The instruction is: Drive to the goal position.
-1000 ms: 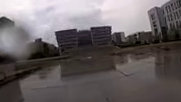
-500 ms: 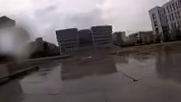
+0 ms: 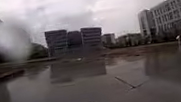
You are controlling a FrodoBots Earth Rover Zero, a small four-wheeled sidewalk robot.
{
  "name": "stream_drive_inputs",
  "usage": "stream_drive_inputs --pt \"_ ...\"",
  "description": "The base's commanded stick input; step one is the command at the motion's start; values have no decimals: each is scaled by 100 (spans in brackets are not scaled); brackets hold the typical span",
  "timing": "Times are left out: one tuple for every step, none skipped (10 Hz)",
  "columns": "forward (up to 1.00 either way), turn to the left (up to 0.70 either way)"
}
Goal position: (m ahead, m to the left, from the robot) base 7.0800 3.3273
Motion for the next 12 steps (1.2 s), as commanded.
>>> stream_drive_inputs --pt "70 0" --pt "70 0" --pt "70 0" --pt "70 0" --pt "70 0" --pt "70 0" --pt "70 0" --pt "70 0" --pt "70 0" --pt "70 18" --pt "70 35" --pt "70 35"
